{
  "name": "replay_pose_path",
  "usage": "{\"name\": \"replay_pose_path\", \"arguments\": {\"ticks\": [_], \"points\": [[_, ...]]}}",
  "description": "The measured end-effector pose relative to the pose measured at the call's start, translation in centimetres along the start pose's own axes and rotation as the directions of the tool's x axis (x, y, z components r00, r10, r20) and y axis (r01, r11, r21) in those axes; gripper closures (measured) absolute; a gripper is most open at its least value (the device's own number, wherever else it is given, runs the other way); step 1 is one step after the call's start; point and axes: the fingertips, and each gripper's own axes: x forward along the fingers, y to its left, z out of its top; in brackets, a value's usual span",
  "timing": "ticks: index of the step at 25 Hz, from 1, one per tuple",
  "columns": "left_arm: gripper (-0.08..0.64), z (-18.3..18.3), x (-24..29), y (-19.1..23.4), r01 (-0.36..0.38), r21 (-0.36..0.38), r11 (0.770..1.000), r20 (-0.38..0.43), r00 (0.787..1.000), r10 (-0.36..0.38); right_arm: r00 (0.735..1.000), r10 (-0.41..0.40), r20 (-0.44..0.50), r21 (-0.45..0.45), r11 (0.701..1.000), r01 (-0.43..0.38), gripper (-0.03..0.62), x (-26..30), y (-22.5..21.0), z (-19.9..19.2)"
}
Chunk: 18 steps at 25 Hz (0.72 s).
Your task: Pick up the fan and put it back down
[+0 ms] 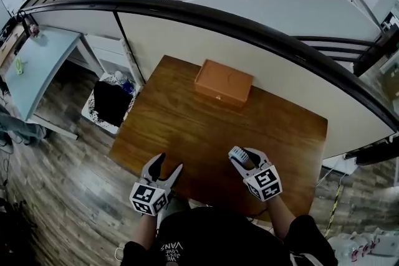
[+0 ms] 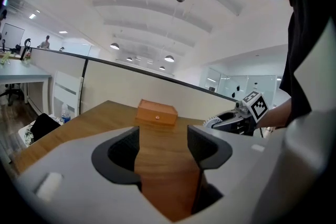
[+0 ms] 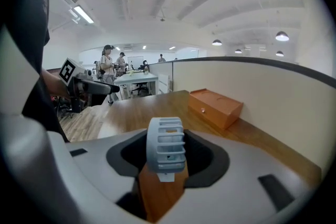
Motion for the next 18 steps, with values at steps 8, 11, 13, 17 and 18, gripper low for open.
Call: {"name": "replay_pose_path", "arguments": {"ticks": [8,11,13,17,18], "points": [[0.288,4.3,2.7,7.4,0.153,0.058,0.987,-0.027,0.988,-0.151,0.999,-0.036,0.004,-0.039,0.999,0.036,0.402,7.3,0.4,8.0],[0.288,5.3,3.4,10.4,0.183,0.066,0.981,-0.036,0.983,-0.181,0.999,-0.034,0.002,-0.059,0.998,0.034,0.402,10.8,0.4,10.6],[0.288,5.9,3.9,12.3,0.200,0.066,0.977,-0.039,0.979,-0.198,0.999,-0.033,0.004,-0.069,0.997,0.034,0.403,13.1,0.4,12.4],[0.288,6.6,5.0,15.3,0.235,0.072,0.969,-0.045,0.972,-0.233,0.999,-0.044,0.003,-0.096,0.994,0.044,0.402,17.2,-0.2,15.3],[0.288,6.7,5.3,16.0,0.243,0.072,0.967,-0.046,0.970,-0.240,0.999,-0.045,0.003,-0.101,0.994,0.045,0.402,18.2,-0.4,16.0]]}}
